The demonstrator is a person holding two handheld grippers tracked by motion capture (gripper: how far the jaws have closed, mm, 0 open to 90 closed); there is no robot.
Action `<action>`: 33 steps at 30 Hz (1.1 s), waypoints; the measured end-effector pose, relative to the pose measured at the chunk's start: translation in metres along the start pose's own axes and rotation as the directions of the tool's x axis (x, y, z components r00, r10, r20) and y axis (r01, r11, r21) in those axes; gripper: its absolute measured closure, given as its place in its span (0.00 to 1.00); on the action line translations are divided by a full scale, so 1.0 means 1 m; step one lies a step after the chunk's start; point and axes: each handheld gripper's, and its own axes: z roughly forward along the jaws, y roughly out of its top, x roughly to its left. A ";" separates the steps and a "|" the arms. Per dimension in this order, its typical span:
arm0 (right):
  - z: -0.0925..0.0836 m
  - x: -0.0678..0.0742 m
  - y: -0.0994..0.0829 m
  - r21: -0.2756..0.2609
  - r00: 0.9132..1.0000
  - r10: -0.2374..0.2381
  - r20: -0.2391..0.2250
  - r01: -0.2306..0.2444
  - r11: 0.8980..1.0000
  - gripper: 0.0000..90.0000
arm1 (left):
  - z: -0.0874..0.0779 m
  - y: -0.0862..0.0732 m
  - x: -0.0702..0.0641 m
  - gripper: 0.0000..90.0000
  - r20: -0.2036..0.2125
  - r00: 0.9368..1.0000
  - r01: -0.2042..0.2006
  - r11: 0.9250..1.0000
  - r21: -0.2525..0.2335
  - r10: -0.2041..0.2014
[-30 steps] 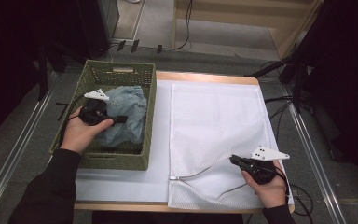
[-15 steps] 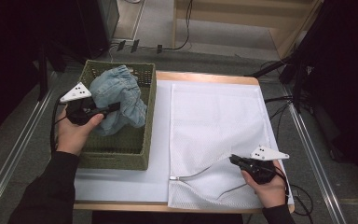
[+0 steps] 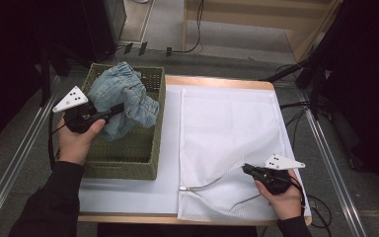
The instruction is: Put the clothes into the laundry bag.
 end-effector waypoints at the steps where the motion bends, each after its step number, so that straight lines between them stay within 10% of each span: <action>1: 0.000 0.000 0.000 -0.001 1.000 0.001 -0.001 -0.001 1.000 1.00 | 0.000 0.001 -0.001 0.75 -0.002 1.000 -0.005 1.000 -0.004 0.005; 16: 0.002 0.000 -0.002 0.007 1.000 0.003 -0.004 -0.003 1.000 1.00 | -0.001 0.026 -0.028 0.75 0.003 0.999 -0.050 0.994 -0.095 0.051; 33: 0.004 0.000 -0.003 0.002 1.000 0.001 -0.009 -0.001 1.000 1.00 | 0.006 0.050 -0.093 0.75 0.181 0.977 -0.079 0.983 -0.166 0.109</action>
